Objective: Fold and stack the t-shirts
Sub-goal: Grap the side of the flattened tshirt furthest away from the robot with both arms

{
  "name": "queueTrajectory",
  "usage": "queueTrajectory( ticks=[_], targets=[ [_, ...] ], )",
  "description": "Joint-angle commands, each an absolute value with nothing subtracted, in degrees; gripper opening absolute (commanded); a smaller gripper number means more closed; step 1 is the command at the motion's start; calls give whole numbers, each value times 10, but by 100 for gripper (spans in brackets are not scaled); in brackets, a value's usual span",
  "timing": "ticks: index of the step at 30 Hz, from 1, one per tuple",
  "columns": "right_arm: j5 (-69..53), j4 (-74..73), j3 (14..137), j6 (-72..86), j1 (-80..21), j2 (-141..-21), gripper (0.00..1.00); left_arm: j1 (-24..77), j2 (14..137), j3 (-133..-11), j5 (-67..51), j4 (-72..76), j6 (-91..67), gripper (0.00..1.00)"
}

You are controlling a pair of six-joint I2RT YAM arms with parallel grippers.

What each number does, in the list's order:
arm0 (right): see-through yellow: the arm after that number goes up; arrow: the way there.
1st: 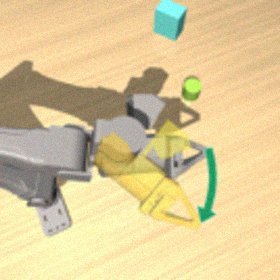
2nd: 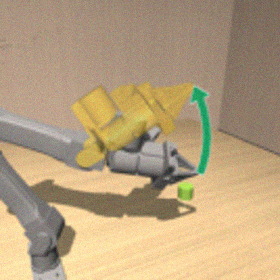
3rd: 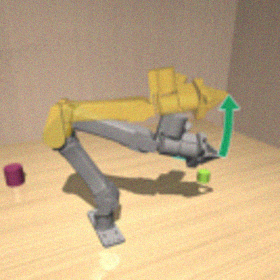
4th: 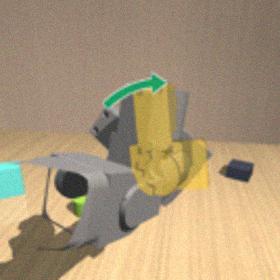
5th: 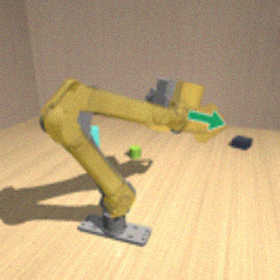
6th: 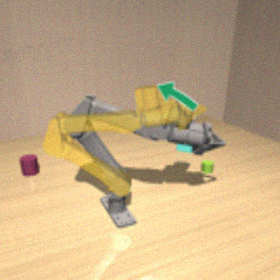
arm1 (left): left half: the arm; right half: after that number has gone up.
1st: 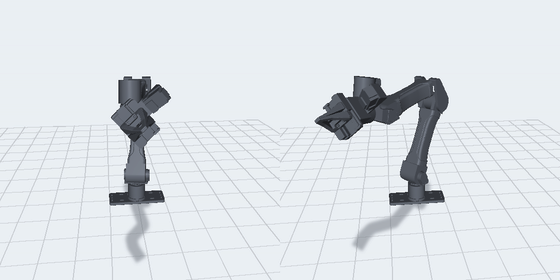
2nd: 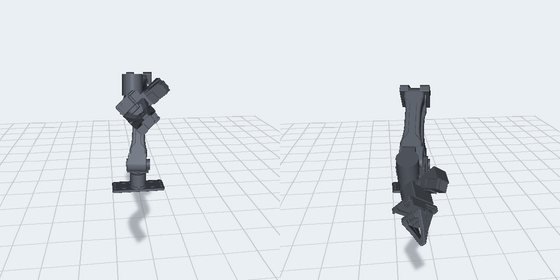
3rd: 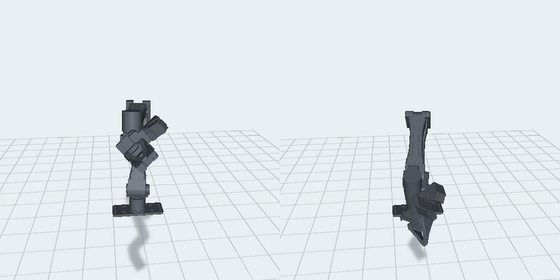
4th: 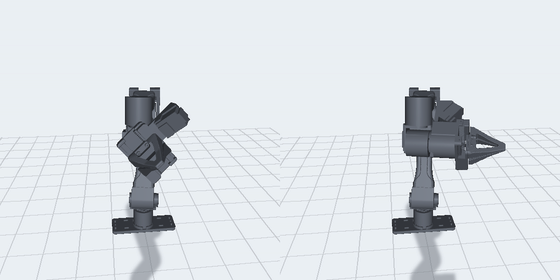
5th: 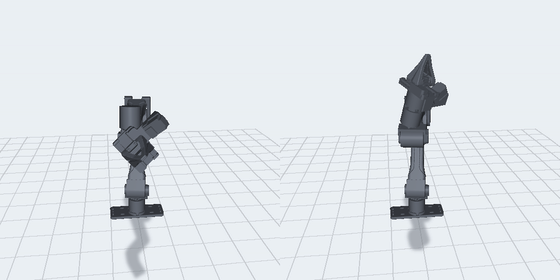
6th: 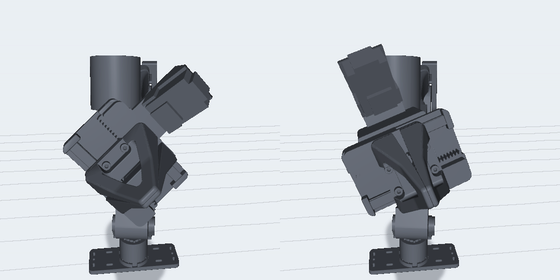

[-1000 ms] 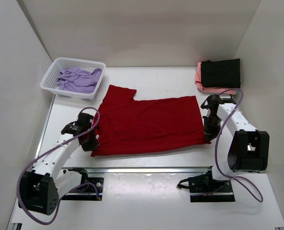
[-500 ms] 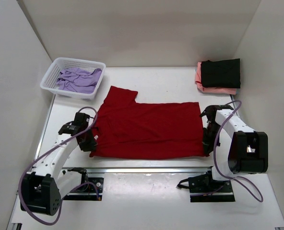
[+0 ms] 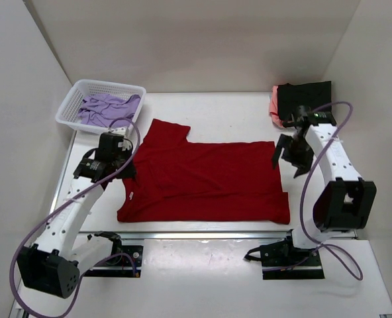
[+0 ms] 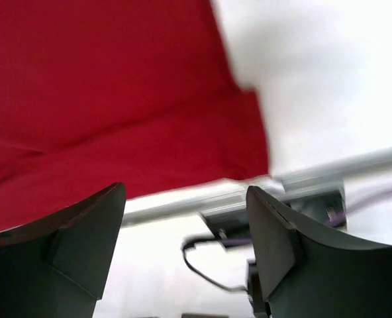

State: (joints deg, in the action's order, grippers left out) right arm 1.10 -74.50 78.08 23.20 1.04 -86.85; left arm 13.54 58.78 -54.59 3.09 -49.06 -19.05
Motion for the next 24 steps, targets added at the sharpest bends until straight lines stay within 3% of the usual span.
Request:
queueTrajectory(
  ticks=[1,2,3,4,5,6,7,8,9,10,12,16,18,20,24],
  targets=[
    [-11,-695,834,246,-11,-945,71,149,621,-569,43,-394,-165,14],
    [-11,-687,863,235,-17,-960,66,156,641,-573,35,-370,-166,9],
    [-5,-671,896,229,-13,-988,53,158,655,-584,25,-359,-164,2],
    [-9,-649,910,214,-11,-1021,16,161,678,-599,26,-348,-165,1],
    [-11,-640,945,213,-10,-1047,0,158,706,-608,19,-331,-157,0],
    [-6,-630,980,205,-5,-1062,0,163,736,-622,25,-313,-153,0],
    [-11,-619,995,206,-3,-1093,0,159,750,-640,24,-304,-148,7],
    [-13,-620,1032,199,-1,-1127,6,155,785,-663,24,-282,-139,20],
    [-16,-624,1069,195,-1,-1145,13,156,825,-680,38,-268,-140,54],
    [-19,-630,1105,190,-1,-1179,17,156,865,-709,29,-252,-132,60],
    [-14,-648,1169,174,14,-1228,28,144,929,-757,16,-233,-144,60],
    [-1,-721,1343,161,15,-1349,49,135,1065,-868,-6,-218,-184,45],
    [0,-728,1374,161,15,-1379,54,147,1128,-937,-1,-236,-175,45],
    [-3,-719,1377,163,19,-1385,58,159,1185,-1029,42,-272,-151,53],
    [-11,-708,1376,176,28,-1389,58,156,1282,-1134,86,-327,-169,54]
  ],
)
